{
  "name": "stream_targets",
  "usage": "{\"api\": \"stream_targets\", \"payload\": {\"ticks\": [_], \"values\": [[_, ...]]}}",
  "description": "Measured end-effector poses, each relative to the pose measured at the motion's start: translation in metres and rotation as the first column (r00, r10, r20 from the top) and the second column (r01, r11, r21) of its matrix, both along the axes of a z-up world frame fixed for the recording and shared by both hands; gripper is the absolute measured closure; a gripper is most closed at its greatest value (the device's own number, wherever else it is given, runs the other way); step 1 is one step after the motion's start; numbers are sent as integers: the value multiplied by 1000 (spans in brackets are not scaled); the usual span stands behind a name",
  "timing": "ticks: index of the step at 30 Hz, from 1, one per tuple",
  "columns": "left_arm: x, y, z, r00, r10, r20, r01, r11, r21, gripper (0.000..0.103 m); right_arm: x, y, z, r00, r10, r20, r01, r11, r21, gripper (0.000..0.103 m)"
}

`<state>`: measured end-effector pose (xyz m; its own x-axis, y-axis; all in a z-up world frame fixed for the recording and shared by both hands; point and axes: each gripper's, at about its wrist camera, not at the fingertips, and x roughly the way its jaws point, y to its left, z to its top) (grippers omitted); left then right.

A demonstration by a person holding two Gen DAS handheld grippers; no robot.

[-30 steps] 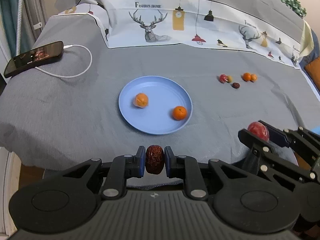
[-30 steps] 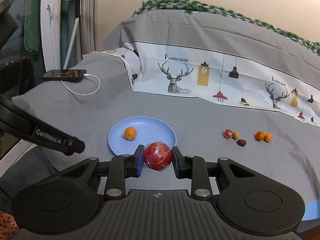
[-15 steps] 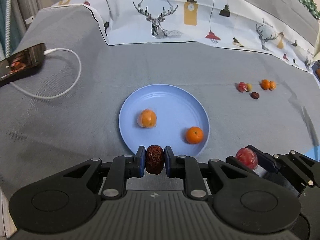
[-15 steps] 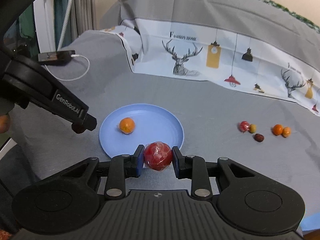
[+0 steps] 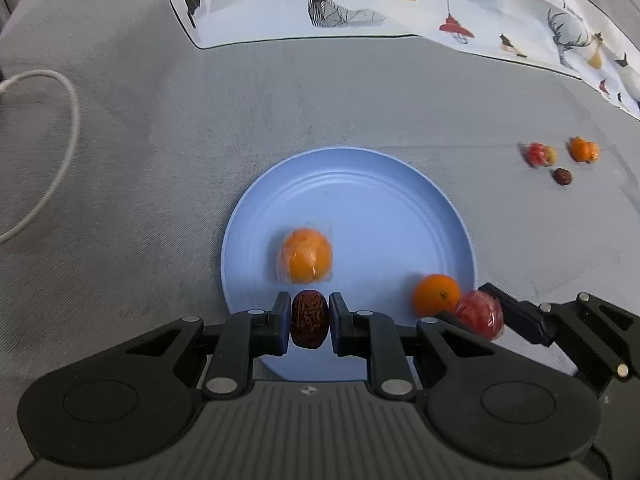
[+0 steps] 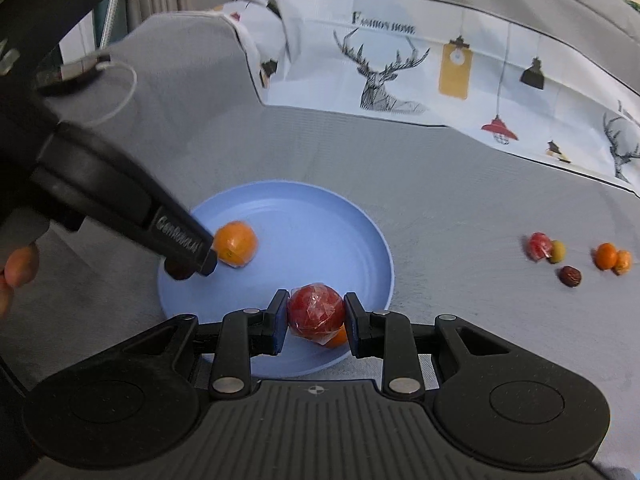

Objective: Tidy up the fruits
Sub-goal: 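Carry the date and plum to the blue plate and release both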

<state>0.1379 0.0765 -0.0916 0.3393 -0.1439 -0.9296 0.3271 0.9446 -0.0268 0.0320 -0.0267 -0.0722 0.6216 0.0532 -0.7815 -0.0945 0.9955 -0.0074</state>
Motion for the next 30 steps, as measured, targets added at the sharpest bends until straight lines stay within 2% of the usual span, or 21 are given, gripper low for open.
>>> {"api": "stream_targets", "payload": {"ticks": [4,5,6,7,8,9,10,11,14,21,26,30], "values": [[6,0,-8,1000,5,8,-5,1000,-9,81,8,-2,-12,1000,26,-13,-26,1000,-3,73],[7,0,-9,1000,1,14,0,1000,-14,72,10,-3,-14,999,31,-17,-31,1000,1,72],[7,0,-8,1000,-5,21,5,1000,-19,54,13,-4,-16,999,39,-23,-39,999,7,72],[7,1,-7,999,-9,40,10,1000,-23,43,15,-5,-18,999,48,-26,-47,999,9,72],[7,2,-3,998,-14,66,15,1000,-22,20,16,-4,-18,998,52,-21,-52,999,4,70],[5,2,0,996,-17,85,18,1000,-17,5,17,-4,-18,998,66,-9,-66,998,-1,60],[4,3,4,995,-15,99,16,1000,-13,2,16,-3,-17,998,69,-7,-69,998,-8,46],[1,5,10,993,-6,117,8,1000,-15,1,14,-3,-13,998,66,-3,-66,998,-10,36],[-13,14,25,991,-6,130,9,1000,-25,1,0,-6,-1,999,44,7,-44,999,-9,18],[-71,44,57,994,39,104,-40,999,10,1,-62,-13,34,999,20,-30,-19,999,44,6],[-109,61,80,979,132,152,-139,990,33,1,-95,-10,70,997,-17,73,15,999,32,3],[-131,58,93,978,111,176,-120,992,38,1,-115,-6,89,991,-43,130,39,999,34,3]]}}
